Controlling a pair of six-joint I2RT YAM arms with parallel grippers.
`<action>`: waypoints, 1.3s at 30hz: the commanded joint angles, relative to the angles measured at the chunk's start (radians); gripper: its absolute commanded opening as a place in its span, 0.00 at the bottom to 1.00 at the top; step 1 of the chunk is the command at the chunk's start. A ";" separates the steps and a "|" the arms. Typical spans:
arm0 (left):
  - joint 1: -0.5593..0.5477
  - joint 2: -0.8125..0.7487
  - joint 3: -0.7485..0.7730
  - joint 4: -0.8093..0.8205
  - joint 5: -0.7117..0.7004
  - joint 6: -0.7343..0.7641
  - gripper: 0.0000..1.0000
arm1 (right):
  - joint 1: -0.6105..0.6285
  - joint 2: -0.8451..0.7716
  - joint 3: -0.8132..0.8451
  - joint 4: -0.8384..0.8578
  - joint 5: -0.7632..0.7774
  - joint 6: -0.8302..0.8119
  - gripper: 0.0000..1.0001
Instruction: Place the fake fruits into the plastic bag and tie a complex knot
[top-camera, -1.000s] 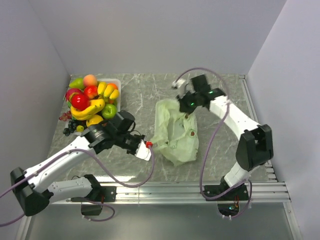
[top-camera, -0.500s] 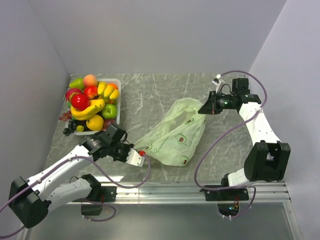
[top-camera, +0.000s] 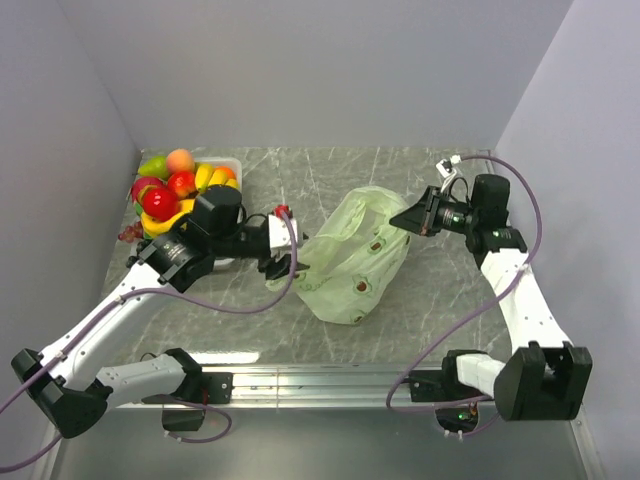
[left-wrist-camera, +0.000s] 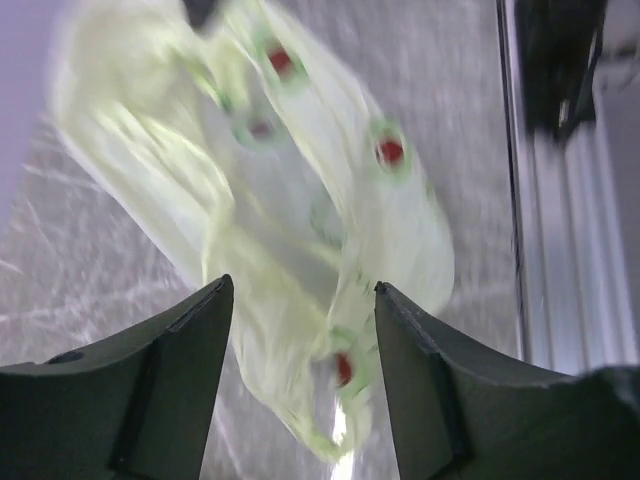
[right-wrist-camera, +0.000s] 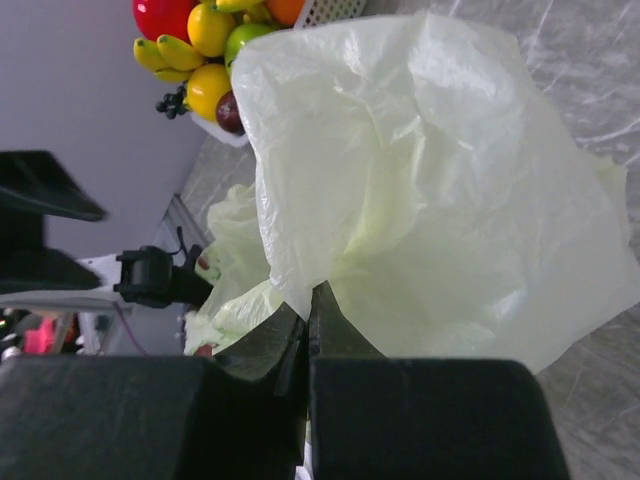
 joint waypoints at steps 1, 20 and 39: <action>0.004 0.016 0.056 0.207 0.049 -0.321 0.64 | 0.020 -0.086 -0.061 0.165 0.093 0.072 0.00; -0.128 0.416 0.037 0.593 -0.106 -0.606 0.60 | 0.062 -0.206 -0.312 0.595 -0.037 0.328 0.00; -0.148 0.424 -0.036 0.785 -0.128 -0.451 0.00 | 0.091 -0.196 -0.342 0.457 -0.030 0.265 0.00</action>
